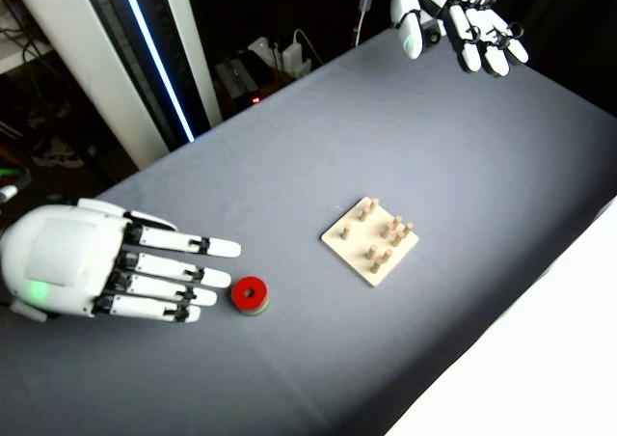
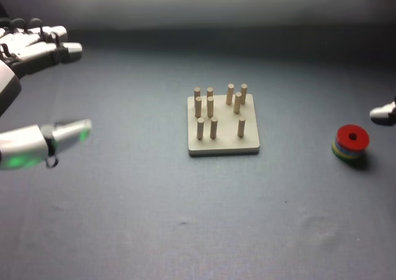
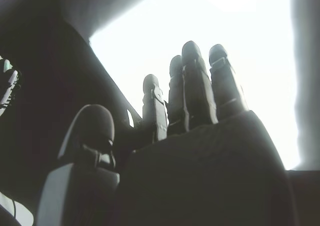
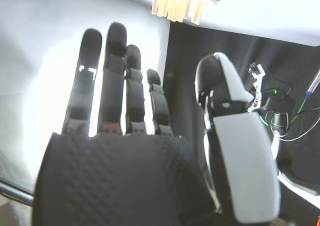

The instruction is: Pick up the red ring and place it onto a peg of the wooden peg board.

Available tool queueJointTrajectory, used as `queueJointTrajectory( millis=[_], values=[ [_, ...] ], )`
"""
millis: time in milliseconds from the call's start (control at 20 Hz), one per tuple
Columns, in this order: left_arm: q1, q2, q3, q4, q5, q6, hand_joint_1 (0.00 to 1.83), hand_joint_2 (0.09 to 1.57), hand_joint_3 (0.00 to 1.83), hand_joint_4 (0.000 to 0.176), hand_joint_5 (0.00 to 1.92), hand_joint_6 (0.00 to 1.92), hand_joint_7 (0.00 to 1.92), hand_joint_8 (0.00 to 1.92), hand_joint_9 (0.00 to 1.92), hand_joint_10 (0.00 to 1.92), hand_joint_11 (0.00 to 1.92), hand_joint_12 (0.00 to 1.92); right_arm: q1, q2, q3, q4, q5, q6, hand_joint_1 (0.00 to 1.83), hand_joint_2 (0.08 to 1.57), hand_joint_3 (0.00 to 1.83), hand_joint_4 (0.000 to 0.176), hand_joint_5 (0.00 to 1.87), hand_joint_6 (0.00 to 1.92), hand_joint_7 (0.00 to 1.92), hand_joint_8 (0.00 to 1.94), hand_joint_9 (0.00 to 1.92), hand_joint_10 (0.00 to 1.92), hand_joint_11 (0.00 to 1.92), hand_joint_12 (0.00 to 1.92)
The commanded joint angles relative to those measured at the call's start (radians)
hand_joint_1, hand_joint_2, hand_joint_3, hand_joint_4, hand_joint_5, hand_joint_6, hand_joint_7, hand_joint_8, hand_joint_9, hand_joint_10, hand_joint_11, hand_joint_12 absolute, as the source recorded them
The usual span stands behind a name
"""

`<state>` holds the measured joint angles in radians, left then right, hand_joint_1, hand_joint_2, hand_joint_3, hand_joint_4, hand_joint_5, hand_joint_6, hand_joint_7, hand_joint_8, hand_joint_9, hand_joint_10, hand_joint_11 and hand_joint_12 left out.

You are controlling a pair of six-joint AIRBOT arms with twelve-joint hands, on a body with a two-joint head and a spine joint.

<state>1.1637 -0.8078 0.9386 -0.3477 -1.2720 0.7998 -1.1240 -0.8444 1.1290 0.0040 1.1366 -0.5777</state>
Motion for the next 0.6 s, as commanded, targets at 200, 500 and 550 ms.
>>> queueJointTrajectory(
  millis=[200,500,550],
  values=[
    [-0.005,-0.003,0.005,0.004,-0.119,-0.003,0.71,1.03,0.0,0.0,0.46,0.0,0.25,0.0,0.21,0.01,0.0,0.86,0.015,0.0,0.011,0.025,0.11,0.005,0.91,1.13,0.0,0.014,0.46,0.0,0.49,0.0,0.48,0.0,0.27,0.47],
    [-0.004,-0.007,0.009,0.006,-0.112,-0.006,0.74,1.04,0.0,0.0,0.46,0.0,0.26,0.0,0.22,0.01,0.0,0.87,0.217,-0.066,0.106,-0.139,-0.109,0.049,1.15,1.07,0.0,0.0,0.47,0.0,0.48,0.0,0.46,0.01,0.06,0.99],
    [-0.004,-0.007,0.009,0.007,-0.112,-0.006,0.74,1.04,0.0,0.0,0.47,0.0,0.28,0.0,0.23,0.01,0.0,0.91,0.24,-0.077,0.121,-0.164,-0.142,0.056,1.2,1.05,0.0,0.0,0.47,0.0,0.48,0.0,0.45,0.0,0.02,1.03]
  ],
)
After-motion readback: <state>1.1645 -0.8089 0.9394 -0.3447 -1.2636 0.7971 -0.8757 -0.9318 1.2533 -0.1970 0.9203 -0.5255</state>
